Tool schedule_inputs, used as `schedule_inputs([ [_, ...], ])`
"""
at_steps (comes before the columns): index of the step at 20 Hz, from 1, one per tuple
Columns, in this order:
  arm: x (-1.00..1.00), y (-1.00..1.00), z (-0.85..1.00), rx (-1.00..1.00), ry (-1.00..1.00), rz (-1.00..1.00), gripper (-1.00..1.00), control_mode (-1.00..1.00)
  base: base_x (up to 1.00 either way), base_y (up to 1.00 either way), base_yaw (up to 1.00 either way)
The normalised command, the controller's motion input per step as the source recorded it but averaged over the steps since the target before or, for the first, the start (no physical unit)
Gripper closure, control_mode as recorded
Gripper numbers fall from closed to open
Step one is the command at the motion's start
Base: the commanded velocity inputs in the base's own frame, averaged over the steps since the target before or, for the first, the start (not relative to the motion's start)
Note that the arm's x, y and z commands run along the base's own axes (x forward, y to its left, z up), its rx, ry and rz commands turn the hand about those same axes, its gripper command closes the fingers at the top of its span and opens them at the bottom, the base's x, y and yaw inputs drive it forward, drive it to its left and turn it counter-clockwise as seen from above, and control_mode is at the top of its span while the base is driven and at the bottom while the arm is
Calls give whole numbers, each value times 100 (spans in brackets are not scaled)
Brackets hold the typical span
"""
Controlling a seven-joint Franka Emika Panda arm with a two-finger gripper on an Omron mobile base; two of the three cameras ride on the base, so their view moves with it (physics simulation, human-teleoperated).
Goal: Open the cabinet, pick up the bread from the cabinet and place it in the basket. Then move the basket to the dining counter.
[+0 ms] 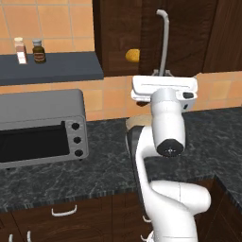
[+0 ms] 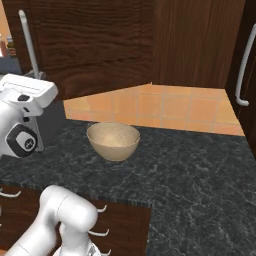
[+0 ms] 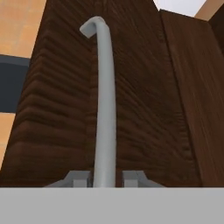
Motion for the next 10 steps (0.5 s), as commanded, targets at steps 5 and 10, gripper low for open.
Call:
schedule_inputs([
  [5, -50, -35, 10, 0, 0, 0, 100, -100, 0, 0, 0],
  [10, -41, -23, 12, 0, 2, 0, 100, -100, 0, 0, 0],
])
